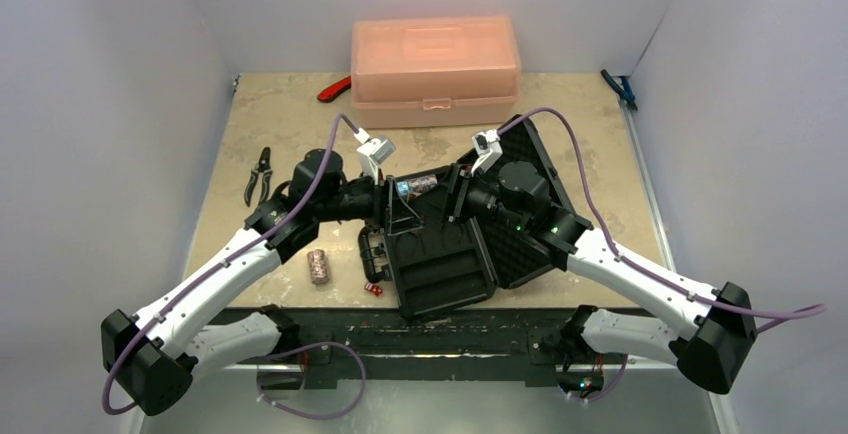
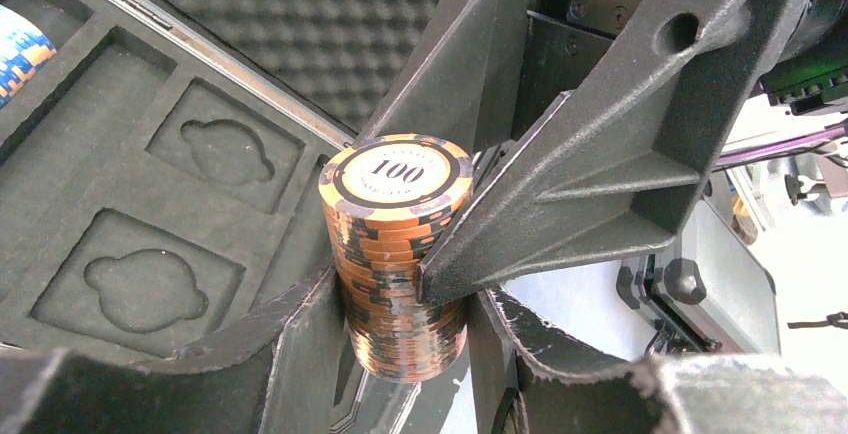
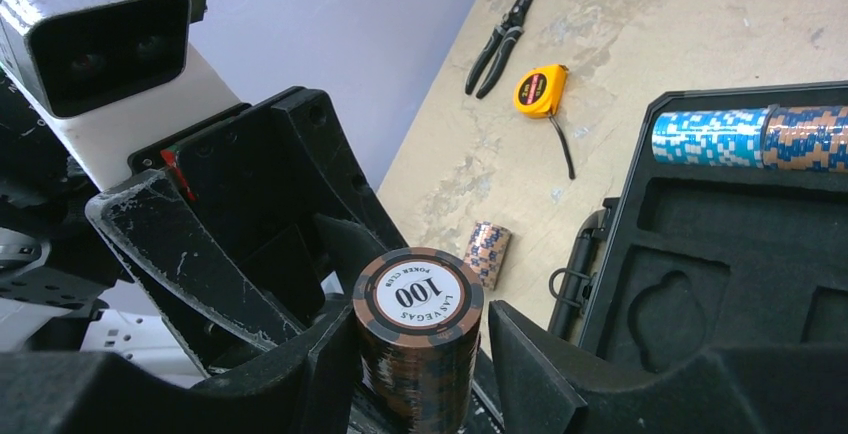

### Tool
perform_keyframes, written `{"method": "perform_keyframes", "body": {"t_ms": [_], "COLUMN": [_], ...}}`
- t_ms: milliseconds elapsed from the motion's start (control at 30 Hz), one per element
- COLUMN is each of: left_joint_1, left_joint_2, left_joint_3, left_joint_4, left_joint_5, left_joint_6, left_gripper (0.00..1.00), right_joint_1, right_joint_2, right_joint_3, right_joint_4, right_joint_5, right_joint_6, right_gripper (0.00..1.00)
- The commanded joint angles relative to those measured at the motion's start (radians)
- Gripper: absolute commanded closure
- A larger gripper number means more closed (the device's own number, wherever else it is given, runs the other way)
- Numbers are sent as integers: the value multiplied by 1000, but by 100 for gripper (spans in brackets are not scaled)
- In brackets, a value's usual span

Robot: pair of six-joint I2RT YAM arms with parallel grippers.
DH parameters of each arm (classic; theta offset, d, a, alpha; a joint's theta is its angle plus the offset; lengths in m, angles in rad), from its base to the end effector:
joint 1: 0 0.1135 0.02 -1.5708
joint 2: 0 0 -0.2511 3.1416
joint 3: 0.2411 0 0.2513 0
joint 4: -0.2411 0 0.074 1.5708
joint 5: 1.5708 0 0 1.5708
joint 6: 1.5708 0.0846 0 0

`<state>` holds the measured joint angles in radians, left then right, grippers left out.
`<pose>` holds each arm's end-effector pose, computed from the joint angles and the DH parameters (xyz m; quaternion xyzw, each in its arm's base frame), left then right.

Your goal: Pack up texas hold em set

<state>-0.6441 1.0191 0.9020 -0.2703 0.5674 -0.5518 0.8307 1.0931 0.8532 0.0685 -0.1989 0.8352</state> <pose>0.1905 -0.1999 0.3035 0.1927 0.7888 -0.4935 0.3118 0.1970 0.2405 0.3100 -0.0622 0.7614 0.5252 0.3749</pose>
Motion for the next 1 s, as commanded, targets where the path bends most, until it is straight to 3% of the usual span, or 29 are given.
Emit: {"method": "perform_keyframes", "body": {"t_ms": [0, 267, 333, 400, 467, 600, 967], "left_joint_1": [-10, -11, -11, -11, -12, -11, -12], "left_joint_2": [-5, -5, -9, -22, -35, -57, -93], "left_joint_3": [66, 66, 65, 60, 50, 27, -67], "left_joint_4": [131, 119, 109, 104, 100, 79, 78], "left_joint_5": [1, -21, -35, -48, -63, -76, -68], "left_joint_6": [26, 27, 29, 32, 33, 42, 52], "left_gripper": [100, 100, 90, 71, 57, 44, 41], "right_joint_1": [18, 22, 22, 22, 22, 22, 22], "right_joint_2": [8, 10, 8, 5, -1, -21, -33], "right_joint_3": [46, 49, 51, 55, 56, 65, 85], "right_joint_4": [-12, -12, -14, -22, -32, -51, -64], "right_joint_5": [12, 10, 14, 23, 38, 80, 120], "right_joint_6": [18, 18, 18, 18, 18, 20, 28], "right_gripper": [50, 79, 89, 100, 100, 100, 100]}}
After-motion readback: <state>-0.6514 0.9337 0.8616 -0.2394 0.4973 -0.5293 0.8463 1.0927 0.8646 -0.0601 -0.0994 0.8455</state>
